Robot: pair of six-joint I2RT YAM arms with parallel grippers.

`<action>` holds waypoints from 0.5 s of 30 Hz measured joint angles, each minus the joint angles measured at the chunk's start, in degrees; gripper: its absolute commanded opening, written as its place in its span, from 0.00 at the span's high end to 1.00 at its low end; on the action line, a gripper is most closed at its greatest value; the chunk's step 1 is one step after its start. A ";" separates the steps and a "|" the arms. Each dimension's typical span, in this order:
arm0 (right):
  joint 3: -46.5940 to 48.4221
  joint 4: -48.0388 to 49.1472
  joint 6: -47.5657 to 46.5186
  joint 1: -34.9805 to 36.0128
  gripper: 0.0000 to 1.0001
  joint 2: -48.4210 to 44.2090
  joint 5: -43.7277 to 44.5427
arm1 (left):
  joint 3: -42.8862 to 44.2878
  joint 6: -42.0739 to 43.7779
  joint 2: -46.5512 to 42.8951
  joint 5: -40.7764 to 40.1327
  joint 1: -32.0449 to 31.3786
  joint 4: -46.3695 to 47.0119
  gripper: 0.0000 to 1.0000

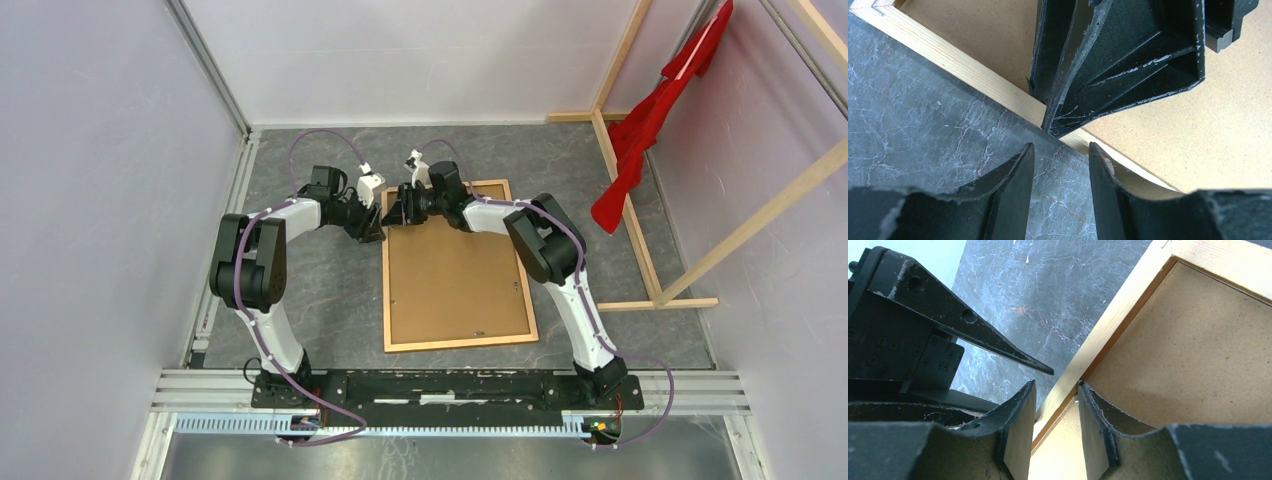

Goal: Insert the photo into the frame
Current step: Install the photo frame at the center of the board.

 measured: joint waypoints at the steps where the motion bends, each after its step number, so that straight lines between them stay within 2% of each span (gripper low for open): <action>1: 0.09 -0.02 -0.02 0.00 0.58 0.02 -0.09 | 0.00 0.00 0.00 0.00 0.00 0.00 0.50; 15: 1.44 -2.12 -1.97 -2.21 0.57 0.02 -1.03 | 0.02 0.02 0.00 0.02 0.00 -0.09 0.50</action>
